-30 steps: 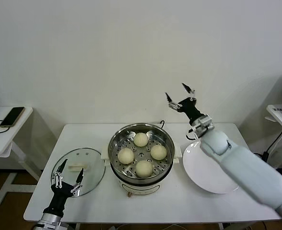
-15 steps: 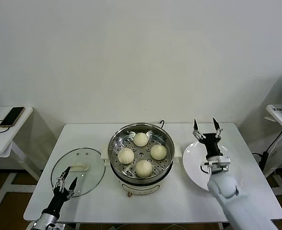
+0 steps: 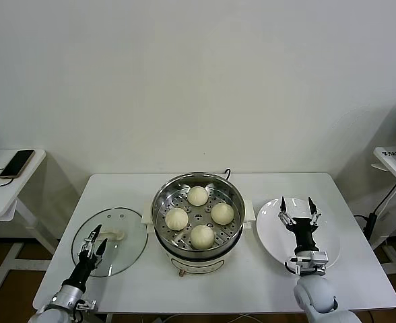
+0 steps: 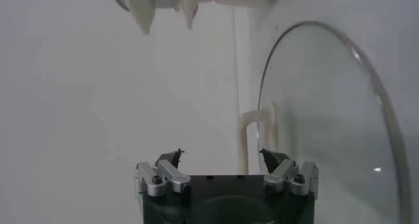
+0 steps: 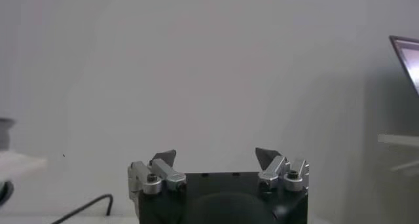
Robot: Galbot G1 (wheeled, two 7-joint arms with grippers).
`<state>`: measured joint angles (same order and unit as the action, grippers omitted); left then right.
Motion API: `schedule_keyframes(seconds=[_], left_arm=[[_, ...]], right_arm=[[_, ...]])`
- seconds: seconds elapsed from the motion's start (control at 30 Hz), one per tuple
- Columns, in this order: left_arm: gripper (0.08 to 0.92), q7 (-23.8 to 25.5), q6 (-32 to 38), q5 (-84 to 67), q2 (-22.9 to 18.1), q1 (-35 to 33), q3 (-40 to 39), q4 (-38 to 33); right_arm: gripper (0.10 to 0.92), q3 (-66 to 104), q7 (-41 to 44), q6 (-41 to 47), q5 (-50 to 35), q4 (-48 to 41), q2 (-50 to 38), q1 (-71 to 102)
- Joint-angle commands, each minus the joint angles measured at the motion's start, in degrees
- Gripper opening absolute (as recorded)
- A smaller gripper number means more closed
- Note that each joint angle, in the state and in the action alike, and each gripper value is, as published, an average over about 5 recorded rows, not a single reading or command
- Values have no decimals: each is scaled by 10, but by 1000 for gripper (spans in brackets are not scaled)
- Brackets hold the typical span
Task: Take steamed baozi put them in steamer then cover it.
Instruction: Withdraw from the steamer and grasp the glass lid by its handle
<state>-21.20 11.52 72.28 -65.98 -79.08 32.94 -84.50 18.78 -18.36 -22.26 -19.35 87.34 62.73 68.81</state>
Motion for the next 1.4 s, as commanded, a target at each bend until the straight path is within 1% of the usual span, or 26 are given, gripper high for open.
schedule_keyframes(seconds=[0.03, 0.47, 0.67, 0.77, 1.03, 1.13, 1.27, 1.4], left_arm=[[823, -5, -15, 30, -2, 59, -11, 29], [823, 9, -20, 42, -7, 99, -30, 76], [811, 11, -14, 43, -10, 104, -30, 85], [749, 10, -11, 41, -11, 106, -28, 87], [516, 10, -7, 29, -13, 107, -27, 88], [429, 10, -4, 19, -10, 103, -22, 79], [316, 12, -6, -4, 2, 91, -11, 42], [211, 22, -16, -42, 25, 74, 8, -17]], right_arm=[[823, 23, 1, -4, 16, 0, 18, 36], [823, 32, 1, -6, 23, 2, 24, 45], [823, 33, 1, -6, 28, 2, 28, 46], [823, 32, 0, -7, 29, 1, 29, 45], [823, 31, -2, -6, 31, 1, 30, 41], [823, 31, -2, -6, 32, 0, 30, 41], [823, 31, -1, -7, 33, 0, 32, 42], [823, 29, -1, -7, 34, 0, 35, 41]])
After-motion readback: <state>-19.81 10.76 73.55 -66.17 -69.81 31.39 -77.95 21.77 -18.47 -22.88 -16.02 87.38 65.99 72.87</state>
